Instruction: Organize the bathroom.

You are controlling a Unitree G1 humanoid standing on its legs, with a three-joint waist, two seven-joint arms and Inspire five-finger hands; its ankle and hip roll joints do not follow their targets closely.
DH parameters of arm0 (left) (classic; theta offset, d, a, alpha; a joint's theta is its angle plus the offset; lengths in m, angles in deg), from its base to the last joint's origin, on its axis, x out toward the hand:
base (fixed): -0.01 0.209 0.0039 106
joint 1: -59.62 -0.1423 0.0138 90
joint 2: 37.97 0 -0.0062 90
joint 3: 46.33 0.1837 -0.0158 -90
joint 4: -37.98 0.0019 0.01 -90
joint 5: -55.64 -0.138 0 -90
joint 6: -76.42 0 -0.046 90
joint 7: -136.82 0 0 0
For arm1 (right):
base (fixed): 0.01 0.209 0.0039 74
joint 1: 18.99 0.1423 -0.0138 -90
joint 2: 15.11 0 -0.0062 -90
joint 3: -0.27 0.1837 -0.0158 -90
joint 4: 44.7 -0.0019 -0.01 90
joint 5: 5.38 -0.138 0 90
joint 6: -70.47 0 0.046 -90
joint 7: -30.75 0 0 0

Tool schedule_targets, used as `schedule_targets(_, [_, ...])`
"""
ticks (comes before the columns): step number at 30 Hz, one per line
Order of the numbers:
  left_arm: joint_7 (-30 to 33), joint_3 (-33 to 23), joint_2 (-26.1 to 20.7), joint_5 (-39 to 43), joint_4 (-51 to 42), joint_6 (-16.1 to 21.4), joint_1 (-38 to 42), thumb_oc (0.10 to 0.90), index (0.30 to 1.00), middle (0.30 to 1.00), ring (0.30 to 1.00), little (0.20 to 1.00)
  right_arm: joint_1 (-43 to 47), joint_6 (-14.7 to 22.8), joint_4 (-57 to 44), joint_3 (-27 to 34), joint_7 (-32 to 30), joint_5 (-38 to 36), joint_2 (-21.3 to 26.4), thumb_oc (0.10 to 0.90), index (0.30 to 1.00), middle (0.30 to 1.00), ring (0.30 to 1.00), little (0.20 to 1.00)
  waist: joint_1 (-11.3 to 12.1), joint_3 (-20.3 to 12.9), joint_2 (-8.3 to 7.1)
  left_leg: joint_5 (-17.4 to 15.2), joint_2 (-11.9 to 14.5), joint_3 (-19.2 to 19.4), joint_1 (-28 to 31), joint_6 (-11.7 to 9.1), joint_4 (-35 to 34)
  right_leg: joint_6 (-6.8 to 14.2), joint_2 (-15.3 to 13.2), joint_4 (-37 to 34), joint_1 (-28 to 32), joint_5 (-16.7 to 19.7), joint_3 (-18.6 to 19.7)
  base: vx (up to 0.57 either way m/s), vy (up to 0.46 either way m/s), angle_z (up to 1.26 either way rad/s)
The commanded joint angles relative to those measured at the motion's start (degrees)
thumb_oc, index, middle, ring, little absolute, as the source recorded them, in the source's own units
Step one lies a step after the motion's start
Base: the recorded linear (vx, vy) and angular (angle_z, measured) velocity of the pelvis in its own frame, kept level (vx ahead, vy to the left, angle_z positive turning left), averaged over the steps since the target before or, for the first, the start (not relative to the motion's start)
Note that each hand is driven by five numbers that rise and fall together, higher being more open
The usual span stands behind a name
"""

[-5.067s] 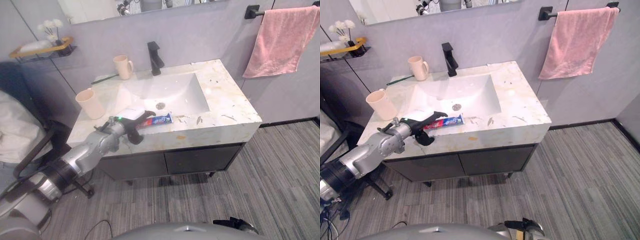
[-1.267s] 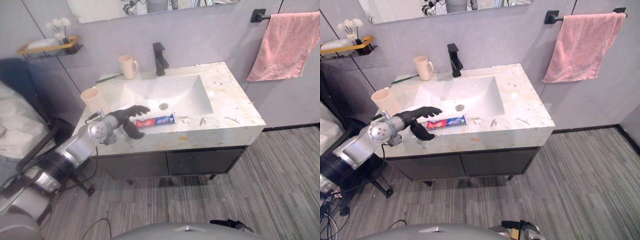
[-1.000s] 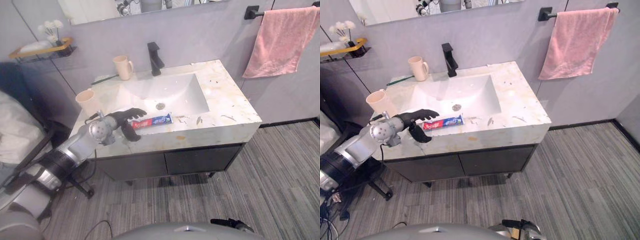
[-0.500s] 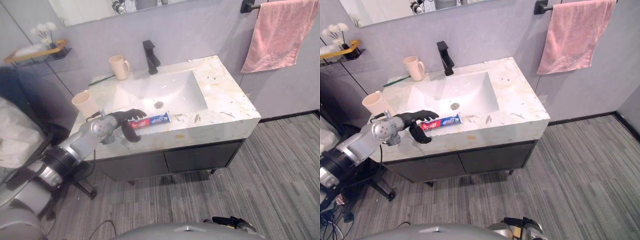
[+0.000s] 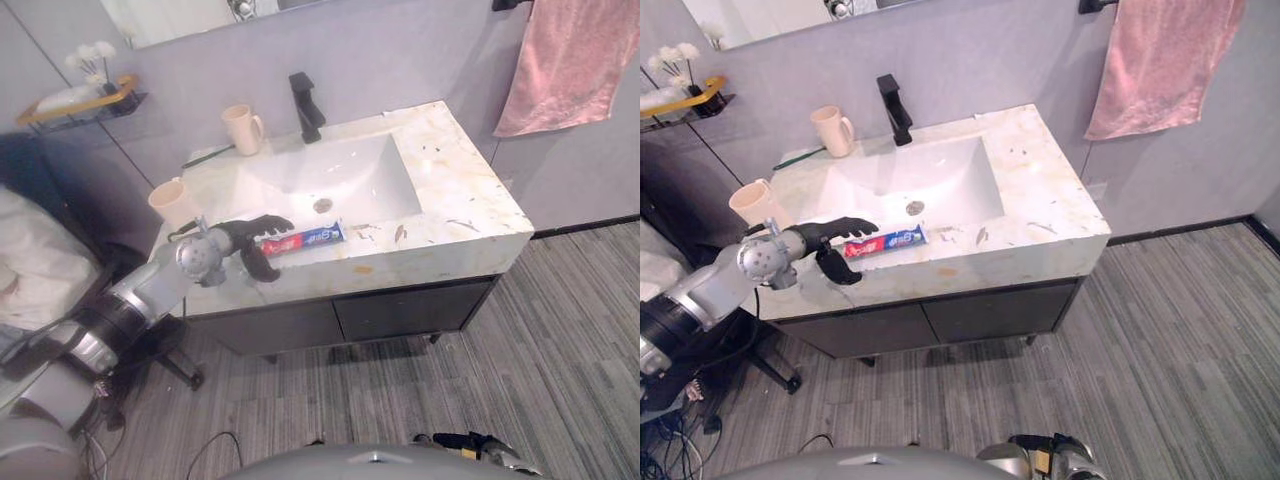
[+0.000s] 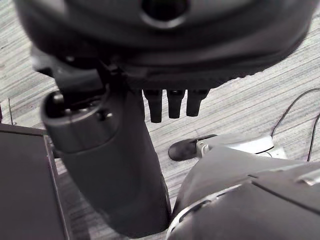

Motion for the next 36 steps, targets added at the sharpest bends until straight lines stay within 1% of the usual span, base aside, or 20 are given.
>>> schedule_targets(1, [6.84,-5.2,-7.59,-0.56,4.44,2.22,15.9,0.8,0.9,0.9,0.9,0.9,2.67,-0.58,1.95,-0.01,-0.4,1.12,1.24,0.8,0.9,0.9,0.9,0.9,1.02,0.47,-0.43,-5.7,-5.31,-0.6,0.65,3.67,6.37,-1.43,3.43,5.34,-0.16,-5.33,-5.53,-0.02,0.022,0.07])
schedule_targets(4, [7.96,-6.16,-7.6,0.63,3.42,3.27,15.09,0.8,0.9,0.9,0.9,0.9,2.8,-0.55,2.46,0.18,-0.18,1.55,1.33,0.8,0.9,0.9,0.9,0.9,1.29,0.23,-0.45,-5.79,-5.36,-0.71,0.93,3.62,6.27,-1.43,3.37,5.24,0.15,-5.42,-5.74,-0.01,0.015,0.05])
schedule_targets(11, [9.01,-7.49,-7.49,1.17,2.06,3.62,14.68,0.8,0.9,0.9,0.9,0.9,2.75,-0.49,2.7,0.36,-0.16,1.87,0.98,0.8,0.9,0.9,0.9,0.9,1.58,0.07,-0.55,-5.96,-5.41,-0.85,1.05,3.68,6.41,-1.46,3.25,5.18,0.5,-5.55,-6.05,-0.01,0.007,0.03])
schedule_targets(22, [10.06,-7.16,-7.4,1.14,2.51,3.78,14.66,0.8,0.9,0.9,0.9,0.9,2.43,-0.37,2.64,0.36,-0.37,1.77,0.49,0.8,0.9,0.9,0.9,0.9,1.38,-0.16,-0.71,-5.99,-5.35,-0.65,1.25,3.74,6.07,-1.29,3.4,4.87,0.5,-5.39,-5.78,0.0,0.0,0.0])
schedule_targets(26, [12.18,-7.77,-7.4,3.55,2.24,5.94,14.37,0.8,0.9,0.9,0.9,0.9,2.84,-0.35,2.94,0.27,-0.25,1.73,0.46,0.8,0.9,0.9,0.9,0.9,1.75,-0.05,-0.88,-5.97,-5.26,-0.97,1.1,3.67,6.35,-1.46,3.5,5.02,0.51,-5.48,-5.84,-0.02,-0.008,0.0])
schedule_targets(29, [15.3,-9.31,-7.21,5.67,0.66,7.55,13.55,0.8,0.9,0.9,0.9,0.9,3.1,-0.4,3.02,0.19,-0.16,1.67,0.54,0.8,0.9,0.9,0.9,0.9,2.12,0.04,-1.04,-6.05,-5.21,-1.21,0.96,3.62,6.74,-1.65,3.46,5.27,0.58,-5.69,-5.99,0.0,0.0,0.0])
schedule_targets(30, [16.64,-11.07,-7.26,6.72,-0.98,7.92,12.94,0.8,0.9,0.9,0.9,0.9,3.04,-0.26,3.05,0.28,-0.18,1.61,0.53,0.8,0.9,0.9,0.9,0.9,2.43,0.04,-1.18,-6.06,-5.19,-1.32,0.89,3.58,6.87,-1.77,3.46,5.35,0.67,-5.8,-6.18,-0.03,0.001,0.04])
schedule_targets(33, [15.31,-13.27,-7.77,8.19,-3.94,7.6,12.35,0.8,0.9,0.9,0.9,0.9,3.16,-0.1,3.23,0.45,-0.09,1.61,0.48,0.8,0.9,0.9,0.9,0.9,2.94,0.05,-1.5,-6.06,-5.13,-1.68,0.78,3.56,7.05,-1.9,3.45,5.53,0.71,-5.9,-6.45,-0.03,-0.006,0.05])
schedule_targets(36, [14.55,-14.52,-7.84,7.84,-6.01,6.94,11.77,0.8,0.9,0.9,0.9,0.9,3.26,-0.11,3.11,0.43,-0.17,1.28,0.4,0.8,0.9,0.9,0.9,0.9,3.33,0.15,-1.84,-6.11,-5.0,-1.82,0.56,3.54,7.35,-2.05,3.41,5.7,0.72,-6.03,-6.65,-0.02,-0.01,0.02])
